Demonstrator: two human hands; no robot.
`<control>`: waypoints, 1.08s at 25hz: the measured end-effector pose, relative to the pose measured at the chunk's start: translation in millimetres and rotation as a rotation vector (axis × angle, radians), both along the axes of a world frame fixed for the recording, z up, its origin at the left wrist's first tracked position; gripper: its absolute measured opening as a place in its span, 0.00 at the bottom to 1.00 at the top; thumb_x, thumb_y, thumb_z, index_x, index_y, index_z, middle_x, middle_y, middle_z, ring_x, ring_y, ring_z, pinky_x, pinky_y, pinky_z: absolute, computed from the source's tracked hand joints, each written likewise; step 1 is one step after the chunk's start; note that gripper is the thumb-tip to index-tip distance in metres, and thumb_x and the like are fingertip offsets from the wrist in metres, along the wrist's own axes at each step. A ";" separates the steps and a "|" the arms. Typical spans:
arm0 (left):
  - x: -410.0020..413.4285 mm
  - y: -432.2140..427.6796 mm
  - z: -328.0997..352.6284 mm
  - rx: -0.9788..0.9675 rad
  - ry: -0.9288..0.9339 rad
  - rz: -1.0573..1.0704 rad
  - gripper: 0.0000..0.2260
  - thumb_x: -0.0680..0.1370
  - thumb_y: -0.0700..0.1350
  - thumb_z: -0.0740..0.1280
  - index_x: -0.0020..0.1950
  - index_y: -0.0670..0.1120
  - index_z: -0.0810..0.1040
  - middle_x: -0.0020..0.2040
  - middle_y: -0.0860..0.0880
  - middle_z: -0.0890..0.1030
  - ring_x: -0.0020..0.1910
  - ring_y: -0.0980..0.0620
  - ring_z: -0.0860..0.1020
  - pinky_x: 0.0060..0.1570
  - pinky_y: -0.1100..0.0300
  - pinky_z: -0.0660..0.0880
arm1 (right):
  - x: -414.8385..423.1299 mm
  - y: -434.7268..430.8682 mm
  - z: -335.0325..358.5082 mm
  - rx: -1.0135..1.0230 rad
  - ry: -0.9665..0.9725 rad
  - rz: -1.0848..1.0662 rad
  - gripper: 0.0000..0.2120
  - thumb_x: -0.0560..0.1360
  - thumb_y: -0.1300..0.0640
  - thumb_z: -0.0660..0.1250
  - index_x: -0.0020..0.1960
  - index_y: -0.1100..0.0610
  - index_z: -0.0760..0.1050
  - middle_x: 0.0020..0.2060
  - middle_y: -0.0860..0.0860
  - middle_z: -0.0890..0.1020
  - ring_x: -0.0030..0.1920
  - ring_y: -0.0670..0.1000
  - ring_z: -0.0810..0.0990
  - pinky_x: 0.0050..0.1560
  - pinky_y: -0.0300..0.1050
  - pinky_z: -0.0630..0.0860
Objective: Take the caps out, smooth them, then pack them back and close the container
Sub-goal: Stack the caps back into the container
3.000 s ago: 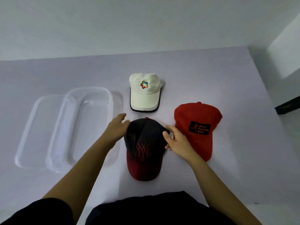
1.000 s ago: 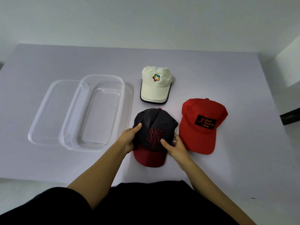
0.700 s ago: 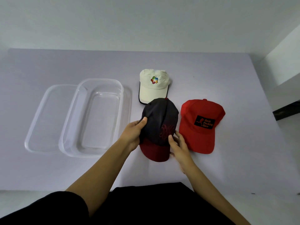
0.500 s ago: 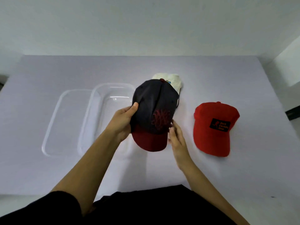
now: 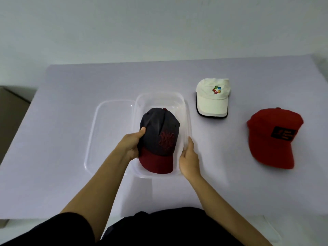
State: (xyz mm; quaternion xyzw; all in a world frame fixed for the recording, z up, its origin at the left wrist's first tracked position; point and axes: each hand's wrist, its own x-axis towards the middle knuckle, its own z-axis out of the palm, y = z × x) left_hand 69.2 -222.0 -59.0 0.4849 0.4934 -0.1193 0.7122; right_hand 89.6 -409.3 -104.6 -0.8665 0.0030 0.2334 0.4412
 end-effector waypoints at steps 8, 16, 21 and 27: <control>12.5 -31.0 -40.7 0.657 0.159 -0.304 0.19 0.81 0.40 0.52 0.71 0.36 0.57 0.67 0.35 0.69 0.61 0.36 0.72 0.56 0.47 0.70 | -4.7 6.3 3.7 -0.113 -0.069 -0.026 0.27 0.79 0.64 0.53 0.76 0.54 0.51 0.53 0.61 0.80 0.52 0.60 0.79 0.54 0.51 0.75; 60.7 -9.5 -12.4 0.960 -0.260 -0.730 0.27 0.78 0.49 0.61 0.76 0.52 0.56 0.78 0.44 0.53 0.75 0.40 0.53 0.72 0.46 0.55 | -4.1 6.9 8.8 -0.186 -0.093 -0.003 0.27 0.79 0.64 0.54 0.75 0.55 0.51 0.50 0.60 0.80 0.50 0.60 0.79 0.52 0.48 0.74; 88.1 5.6 -12.5 0.827 -0.112 -1.328 0.31 0.74 0.62 0.64 0.74 0.55 0.59 0.70 0.45 0.68 0.70 0.43 0.66 0.69 0.49 0.64 | -3.8 7.3 10.5 -0.186 -0.089 0.003 0.28 0.79 0.64 0.55 0.76 0.55 0.51 0.53 0.59 0.80 0.50 0.58 0.79 0.52 0.48 0.75; 88.3 5.5 -14.6 0.846 -0.071 -1.370 0.37 0.71 0.66 0.63 0.76 0.55 0.55 0.73 0.45 0.63 0.71 0.42 0.64 0.69 0.44 0.64 | -2.0 4.2 1.0 -0.113 -0.064 0.029 0.26 0.80 0.61 0.54 0.76 0.55 0.49 0.59 0.59 0.77 0.57 0.58 0.78 0.57 0.48 0.73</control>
